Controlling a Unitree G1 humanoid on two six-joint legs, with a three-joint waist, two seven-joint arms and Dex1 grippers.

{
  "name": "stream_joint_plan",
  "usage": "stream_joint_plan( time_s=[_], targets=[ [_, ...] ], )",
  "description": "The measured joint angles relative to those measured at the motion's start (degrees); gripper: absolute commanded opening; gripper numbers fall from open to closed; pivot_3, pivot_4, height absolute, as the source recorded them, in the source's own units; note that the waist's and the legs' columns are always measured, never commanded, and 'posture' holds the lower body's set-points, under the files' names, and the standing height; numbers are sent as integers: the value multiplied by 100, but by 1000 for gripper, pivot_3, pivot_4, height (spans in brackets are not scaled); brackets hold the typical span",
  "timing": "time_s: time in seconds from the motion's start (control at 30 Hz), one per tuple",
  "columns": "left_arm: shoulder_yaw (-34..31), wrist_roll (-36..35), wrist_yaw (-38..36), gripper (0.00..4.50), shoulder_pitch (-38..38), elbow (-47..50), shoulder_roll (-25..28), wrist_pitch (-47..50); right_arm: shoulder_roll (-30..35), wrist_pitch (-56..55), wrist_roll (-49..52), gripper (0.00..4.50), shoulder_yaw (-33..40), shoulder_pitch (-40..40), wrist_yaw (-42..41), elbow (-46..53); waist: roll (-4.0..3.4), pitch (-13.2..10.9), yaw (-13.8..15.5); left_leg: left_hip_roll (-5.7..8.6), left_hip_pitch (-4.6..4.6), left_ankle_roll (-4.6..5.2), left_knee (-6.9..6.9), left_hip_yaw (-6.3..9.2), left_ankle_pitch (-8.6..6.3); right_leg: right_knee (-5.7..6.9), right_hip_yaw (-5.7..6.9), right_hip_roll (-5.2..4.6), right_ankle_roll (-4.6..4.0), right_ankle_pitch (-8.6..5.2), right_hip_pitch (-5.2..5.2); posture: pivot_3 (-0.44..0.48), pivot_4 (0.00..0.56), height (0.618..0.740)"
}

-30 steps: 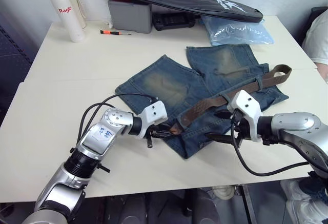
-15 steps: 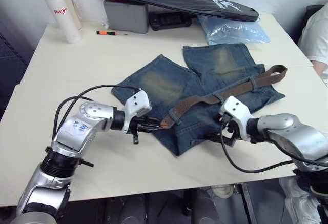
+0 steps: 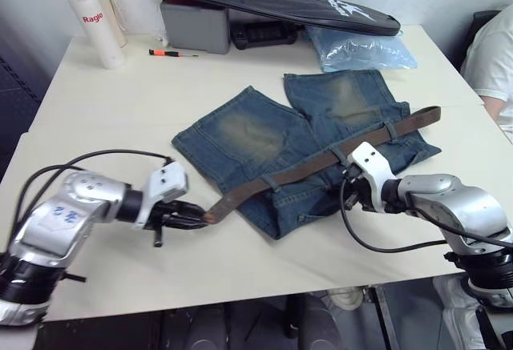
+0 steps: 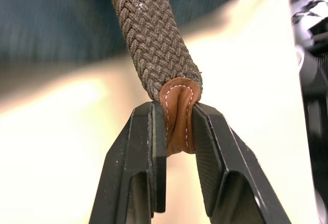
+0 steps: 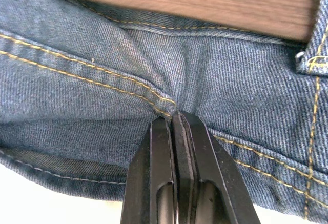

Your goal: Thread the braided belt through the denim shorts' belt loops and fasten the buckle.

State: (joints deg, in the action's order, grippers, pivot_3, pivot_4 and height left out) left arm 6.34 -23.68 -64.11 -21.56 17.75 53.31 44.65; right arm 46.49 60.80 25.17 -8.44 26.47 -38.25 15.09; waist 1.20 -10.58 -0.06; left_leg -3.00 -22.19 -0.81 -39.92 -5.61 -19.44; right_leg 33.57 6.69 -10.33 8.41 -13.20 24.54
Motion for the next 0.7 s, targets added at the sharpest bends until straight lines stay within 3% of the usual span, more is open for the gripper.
stream_joint_plan(
  time_s=[0.2, 0.37, 0.53, 0.6, 0.7],
  targets=[
    [-547, -75, -448, 521, 813, -43, 683, -193, -19, 37, 0, 0, -31, 45, -12, -36, 9, 6, -8, -5, 0, -6, 0, 1, -8, 0, 2, 1, -7, -4, 2, 0, 150, 740],
    [-1891, 59, -1905, 521, 2775, -828, 1930, -545, -16, 55, -44, 0, -68, 103, -98, -165, 33, 20, 22, -17, 8, -10, -2, 3, -18, 4, 15, 4, -29, -14, -1, 0, 150, 740],
    [-2340, 150, -1940, 521, 2911, -1312, 1934, -802, -16, 40, -80, 0, -162, 177, -124, -199, 49, 30, 16, -28, 7, -17, -2, 4, -23, 10, 19, 12, -34, -16, 1, 0, 150, 740],
    [-2459, 168, -1951, 1535, 2953, -1524, 1992, -918, -16, 31, -85, 0, -199, 196, -175, -205, 50, 31, 7, -38, 8, -25, -1, 3, -28, 9, 22, 23, -37, -18, 1, 0, 150, 740],
    [-2513, 205, -1979, 2470, 2949, -1685, 1999, -1100, -16, -3, -101, 0, -234, 231, -227, -229, 50, 31, 0, -55, 9, -33, -2, -5, -32, 6, 24, 39, -40, -20, 3, 0, 150, 740]
  ],
)
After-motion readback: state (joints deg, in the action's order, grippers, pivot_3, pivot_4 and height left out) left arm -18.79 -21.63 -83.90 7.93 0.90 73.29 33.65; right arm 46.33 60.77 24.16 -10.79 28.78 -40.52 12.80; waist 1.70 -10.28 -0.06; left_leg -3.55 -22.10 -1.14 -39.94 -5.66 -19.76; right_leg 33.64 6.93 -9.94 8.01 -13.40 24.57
